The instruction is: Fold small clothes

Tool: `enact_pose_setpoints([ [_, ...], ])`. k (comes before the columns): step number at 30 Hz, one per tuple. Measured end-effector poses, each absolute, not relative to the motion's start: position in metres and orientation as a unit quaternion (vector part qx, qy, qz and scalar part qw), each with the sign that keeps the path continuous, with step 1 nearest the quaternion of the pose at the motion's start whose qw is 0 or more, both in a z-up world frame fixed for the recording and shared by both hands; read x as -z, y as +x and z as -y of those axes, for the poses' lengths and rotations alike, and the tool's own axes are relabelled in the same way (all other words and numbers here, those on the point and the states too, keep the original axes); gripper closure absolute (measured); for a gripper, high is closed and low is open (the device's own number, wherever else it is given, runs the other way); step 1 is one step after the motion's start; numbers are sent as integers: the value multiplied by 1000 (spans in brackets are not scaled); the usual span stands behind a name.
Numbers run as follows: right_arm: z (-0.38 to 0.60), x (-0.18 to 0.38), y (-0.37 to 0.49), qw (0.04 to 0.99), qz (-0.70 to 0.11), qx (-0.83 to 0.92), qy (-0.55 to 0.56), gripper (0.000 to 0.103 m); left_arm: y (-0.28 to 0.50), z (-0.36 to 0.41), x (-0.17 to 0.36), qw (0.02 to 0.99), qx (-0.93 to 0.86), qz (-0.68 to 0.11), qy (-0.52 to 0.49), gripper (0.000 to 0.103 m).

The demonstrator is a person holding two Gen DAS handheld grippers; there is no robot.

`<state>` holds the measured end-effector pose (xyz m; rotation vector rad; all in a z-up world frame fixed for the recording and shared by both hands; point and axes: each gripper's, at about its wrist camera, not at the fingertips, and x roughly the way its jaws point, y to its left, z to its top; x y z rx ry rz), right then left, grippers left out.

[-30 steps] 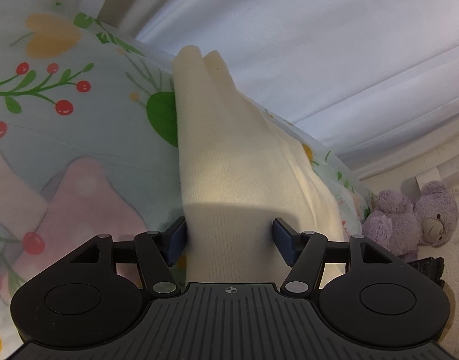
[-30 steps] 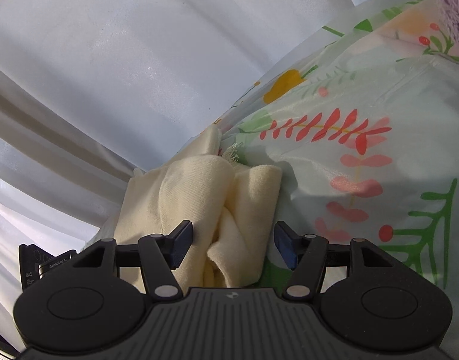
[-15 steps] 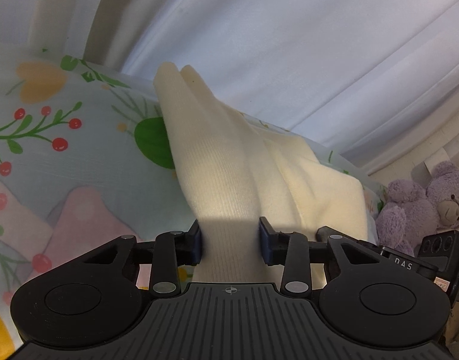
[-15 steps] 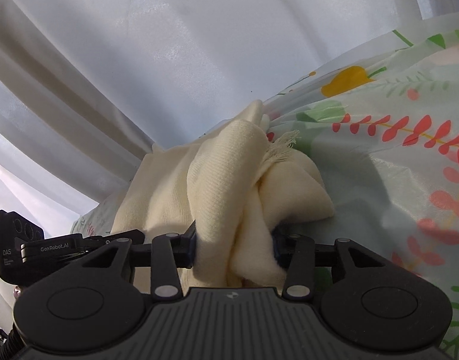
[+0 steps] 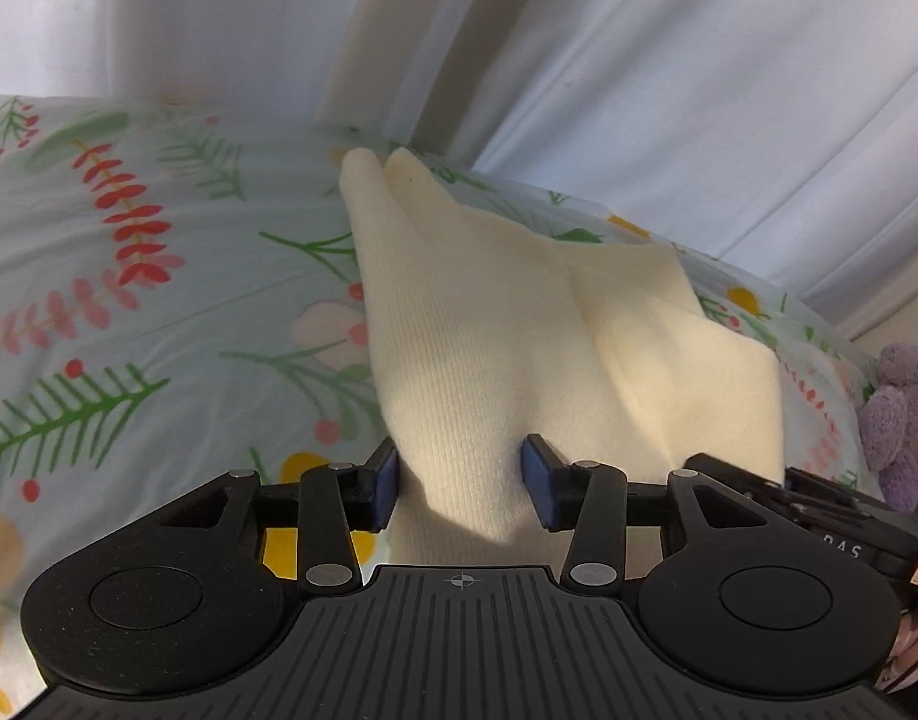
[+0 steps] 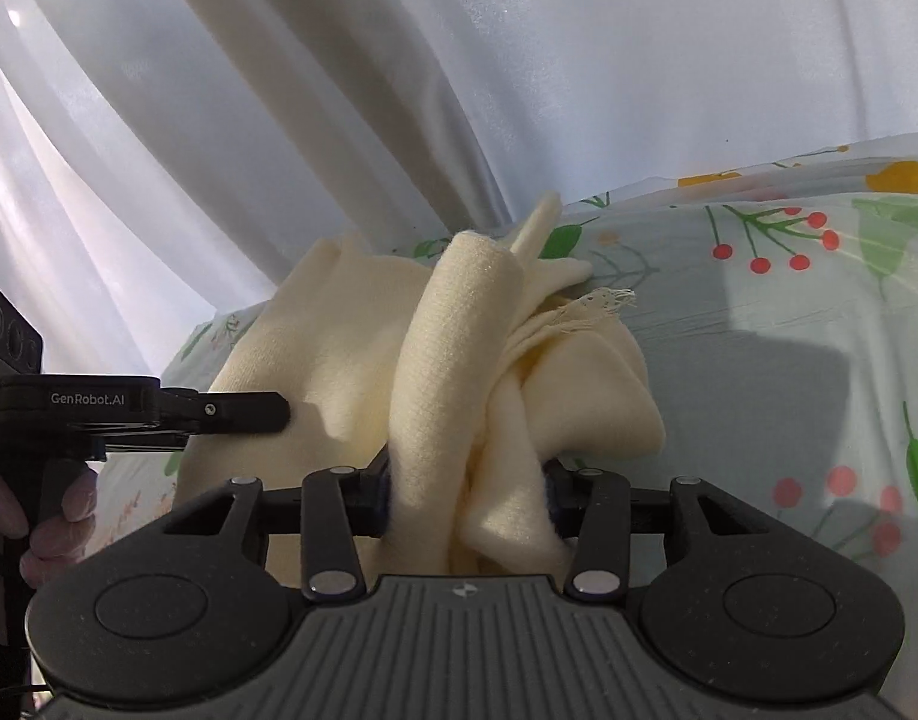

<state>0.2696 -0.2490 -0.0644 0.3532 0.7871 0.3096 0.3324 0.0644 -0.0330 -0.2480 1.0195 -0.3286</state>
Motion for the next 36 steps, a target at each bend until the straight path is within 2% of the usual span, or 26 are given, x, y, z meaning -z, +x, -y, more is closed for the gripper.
enact_pose_setpoints([
  [1,250,60,269,903,-382,-126,152,44,329,-73,32,857,153,-476,-126,54],
  [5,261,36,254,931,-346,-32,109,40,324,-88,15,892,104,-423,-121,51],
  [8,246,25,265,942,-320,-58,79,53,334,-81,9,903,74,-402,-134,48],
  [10,217,21,280,940,-321,-105,55,72,344,-73,12,902,54,-404,-143,48],
  [12,189,21,291,938,-313,-144,32,79,351,-64,16,906,25,-402,-132,48],
  [14,158,25,304,935,-313,-165,-5,79,355,-56,21,909,2,-398,-122,48],
  [17,142,51,331,932,-332,-137,-49,80,364,-47,25,907,1,-403,-121,47],
  [19,152,63,329,943,-313,-95,-58,83,366,-37,25,910,12,-400,-109,47],
  [21,173,67,324,950,-302,-79,-11,84,370,-25,27,915,21,-392,-92,41],
  [25,183,70,322,953,-296,-55,35,84,382,-2,41,914,20,-400,-63,38],
  [30,201,74,323,950,-295,-47,91,84,384,4,62,916,1,-398,-48,21],
  [36,198,74,323,951,-293,-45,84,84,386,-7,65,910,-5,-407,-79,20],
])
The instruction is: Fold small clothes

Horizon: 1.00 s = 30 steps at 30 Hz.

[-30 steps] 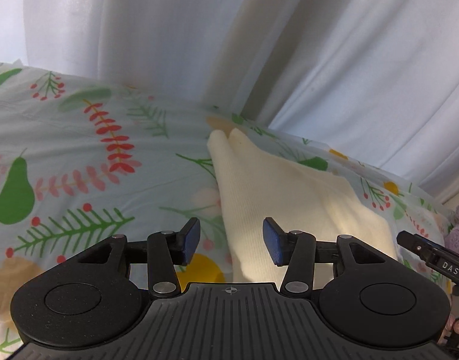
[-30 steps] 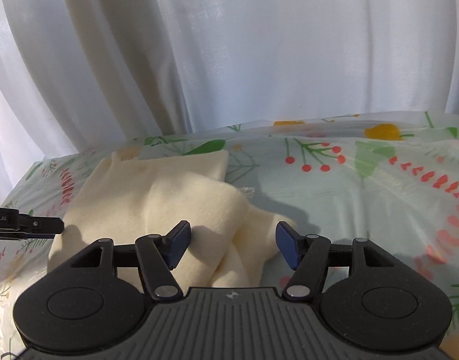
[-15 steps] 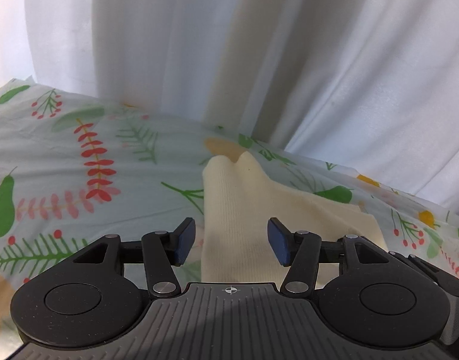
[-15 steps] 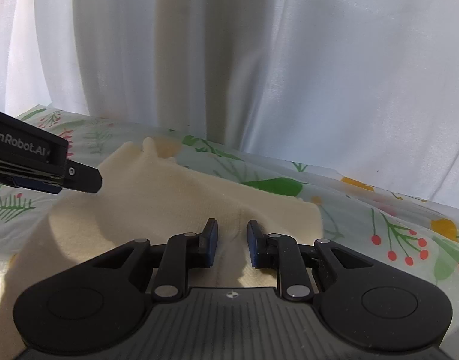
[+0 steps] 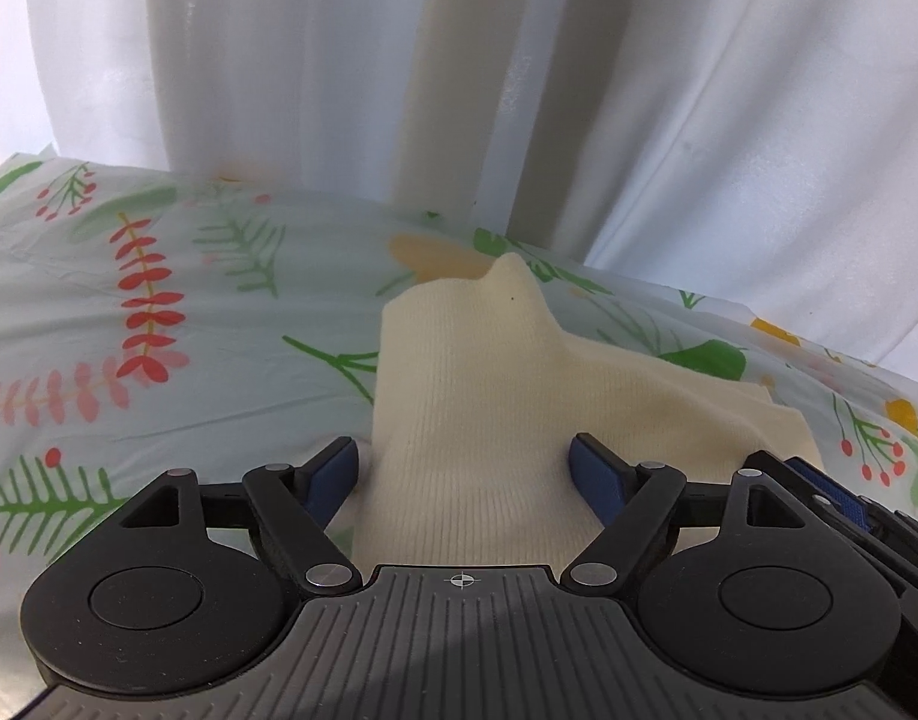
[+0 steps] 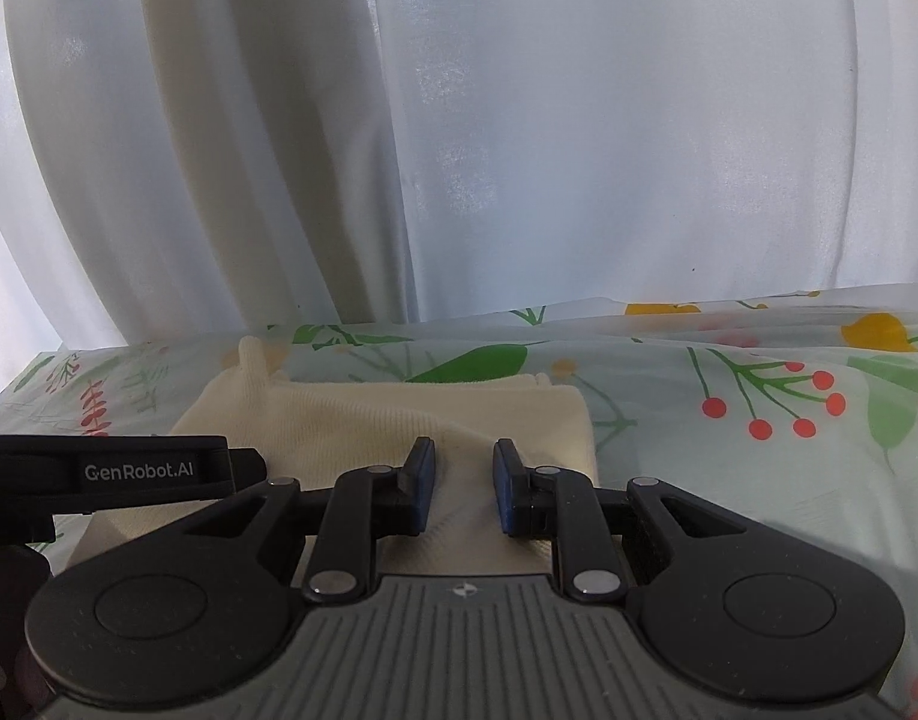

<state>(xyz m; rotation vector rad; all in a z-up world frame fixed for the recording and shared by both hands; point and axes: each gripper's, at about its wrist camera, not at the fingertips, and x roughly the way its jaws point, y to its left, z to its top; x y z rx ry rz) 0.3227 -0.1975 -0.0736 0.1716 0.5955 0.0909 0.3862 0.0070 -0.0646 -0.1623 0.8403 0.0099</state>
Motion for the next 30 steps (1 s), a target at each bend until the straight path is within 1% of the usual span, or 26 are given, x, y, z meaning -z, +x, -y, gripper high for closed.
enact_pose_setpoints([
  [3,193,68,313,953,-292,-46,64,84,375,-13,58,908,5,-412,-75,20],
  [6,191,58,279,956,-284,-57,41,75,350,-27,47,909,22,-409,-80,20],
  [8,192,53,247,957,-279,-71,26,75,328,-40,39,904,35,-415,-97,20],
  [12,201,54,188,949,-308,-66,8,74,276,-58,37,894,58,-430,-110,20],
  [13,205,56,177,945,-322,-53,12,68,263,-61,38,892,60,-434,-111,20],
  [15,217,58,159,936,-344,-48,57,53,242,-64,42,884,63,-452,-101,20],
  [17,231,60,144,919,-369,-55,124,53,223,-65,46,881,69,-459,-94,20],
  [19,235,60,138,910,-375,-74,161,53,211,-63,49,882,79,-458,-81,20],
  [24,227,64,144,904,-372,-93,188,55,203,-46,51,889,86,-448,-31,20],
  [25,225,62,144,906,-366,-95,189,64,202,-45,52,889,85,-450,-24,20],
  [26,222,60,144,909,-363,-91,185,66,201,-44,52,888,85,-452,-20,20],
  [30,219,58,142,910,-365,-92,175,67,196,-47,56,888,82,-452,-24,21],
])
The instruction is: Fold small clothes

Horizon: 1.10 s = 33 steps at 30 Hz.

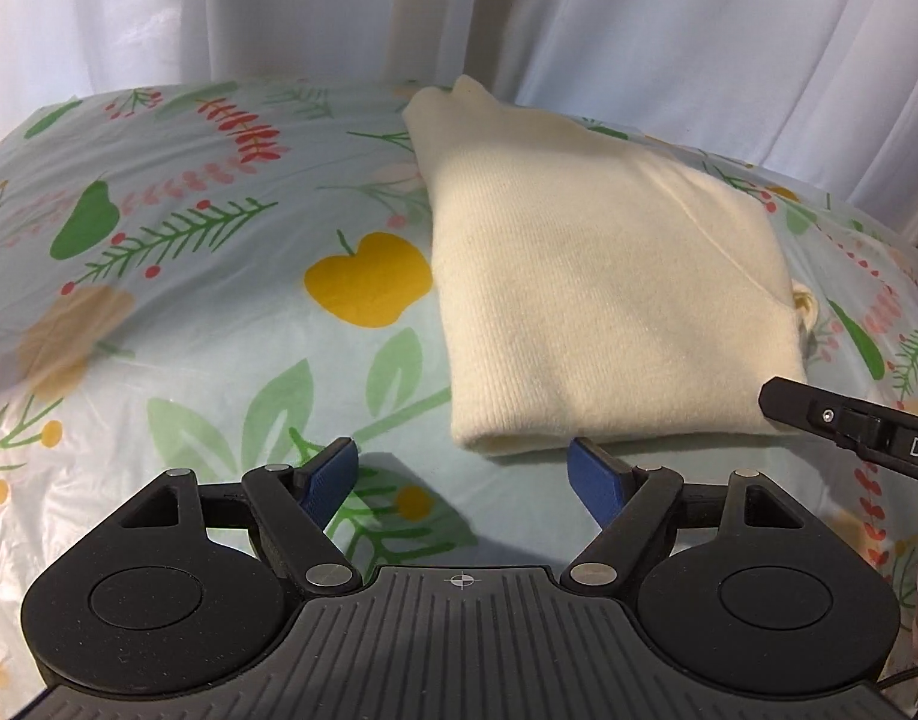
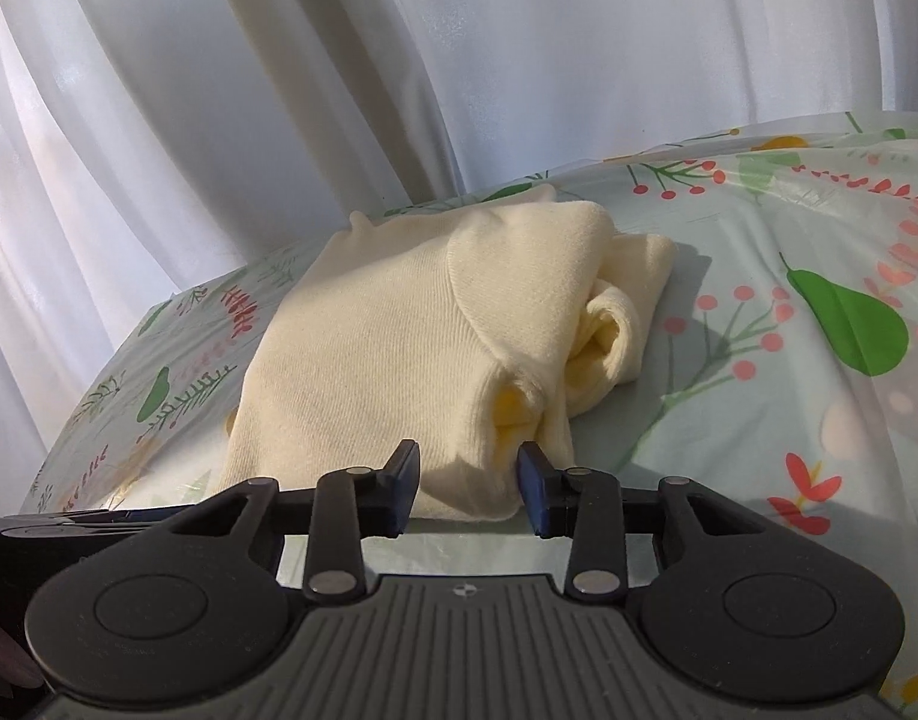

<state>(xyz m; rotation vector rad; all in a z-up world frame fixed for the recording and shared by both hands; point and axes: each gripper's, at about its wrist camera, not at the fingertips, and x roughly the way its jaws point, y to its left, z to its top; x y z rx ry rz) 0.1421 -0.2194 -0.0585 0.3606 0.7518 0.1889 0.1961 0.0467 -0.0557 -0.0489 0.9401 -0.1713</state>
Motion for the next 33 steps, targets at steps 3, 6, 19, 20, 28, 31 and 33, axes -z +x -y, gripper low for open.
enact_pose_setpoints([
  [3,227,70,151,892,-391,-96,205,66,199,-47,60,889,81,-450,-22,21],
  [6,237,73,161,871,-394,-108,273,62,202,-43,61,891,81,-446,-14,22],
  [19,233,81,175,846,-395,-115,340,73,206,-39,64,899,76,-431,-13,22],
  [20,233,81,176,846,-393,-117,341,74,206,-38,63,898,72,-434,-14,22],
  [28,240,36,164,895,-302,-118,307,92,212,-51,55,895,-3,-445,-27,20],
  [31,244,56,173,891,-350,-83,278,93,213,-60,57,887,1,-459,-48,20],
  [33,238,73,178,894,-378,-65,233,93,211,-60,58,884,3,-467,-37,20],
])
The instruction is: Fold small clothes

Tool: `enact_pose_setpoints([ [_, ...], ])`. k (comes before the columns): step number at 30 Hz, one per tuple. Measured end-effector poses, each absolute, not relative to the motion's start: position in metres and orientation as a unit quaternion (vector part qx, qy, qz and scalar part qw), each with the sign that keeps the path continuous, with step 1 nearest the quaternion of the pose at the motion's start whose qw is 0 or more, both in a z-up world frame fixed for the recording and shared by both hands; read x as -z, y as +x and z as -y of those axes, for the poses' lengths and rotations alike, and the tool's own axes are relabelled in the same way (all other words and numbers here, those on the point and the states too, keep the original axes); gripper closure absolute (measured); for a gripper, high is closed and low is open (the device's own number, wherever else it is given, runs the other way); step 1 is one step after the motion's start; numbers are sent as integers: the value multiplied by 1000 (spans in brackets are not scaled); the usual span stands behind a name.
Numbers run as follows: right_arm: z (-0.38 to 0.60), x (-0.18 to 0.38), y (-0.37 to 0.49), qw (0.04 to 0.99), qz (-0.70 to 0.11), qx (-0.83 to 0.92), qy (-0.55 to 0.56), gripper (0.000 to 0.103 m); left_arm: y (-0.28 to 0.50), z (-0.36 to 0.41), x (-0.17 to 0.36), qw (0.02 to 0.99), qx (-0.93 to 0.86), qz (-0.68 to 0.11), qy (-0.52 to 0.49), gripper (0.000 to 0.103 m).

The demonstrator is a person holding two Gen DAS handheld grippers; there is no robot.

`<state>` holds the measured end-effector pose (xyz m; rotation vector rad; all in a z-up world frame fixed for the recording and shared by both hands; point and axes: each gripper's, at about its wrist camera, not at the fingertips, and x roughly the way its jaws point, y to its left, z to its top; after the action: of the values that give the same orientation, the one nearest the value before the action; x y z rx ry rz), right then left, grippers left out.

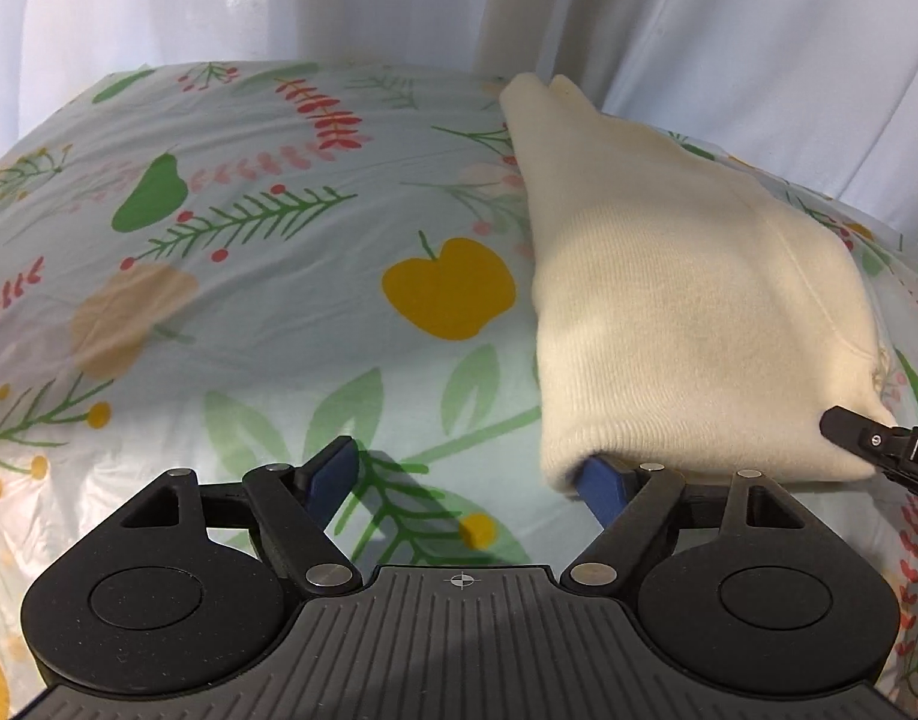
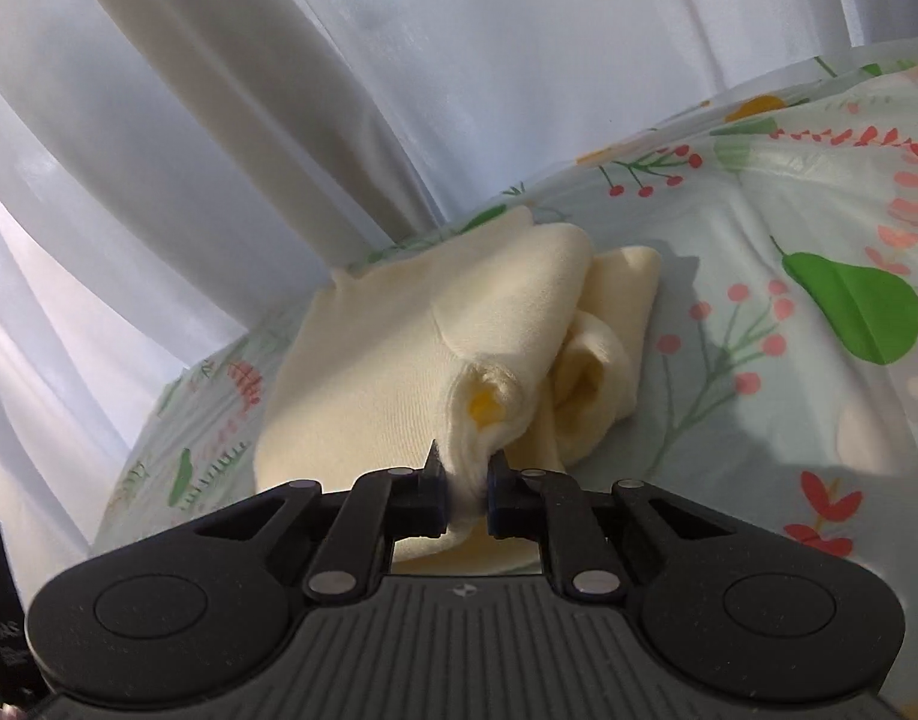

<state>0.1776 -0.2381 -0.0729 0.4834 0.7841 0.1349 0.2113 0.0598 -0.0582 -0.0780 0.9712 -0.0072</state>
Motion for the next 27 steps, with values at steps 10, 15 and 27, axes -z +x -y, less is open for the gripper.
enact_pose_setpoints([
  [10,250,32,152,937,-324,-29,130,60,208,-97,9,902,-10,-426,-70,21],
  [15,210,24,188,945,-308,-102,41,74,253,-69,22,905,-1,-417,-87,22],
  [27,195,44,190,940,-327,-93,-35,93,248,-53,41,896,-5,-445,-12,20],
])
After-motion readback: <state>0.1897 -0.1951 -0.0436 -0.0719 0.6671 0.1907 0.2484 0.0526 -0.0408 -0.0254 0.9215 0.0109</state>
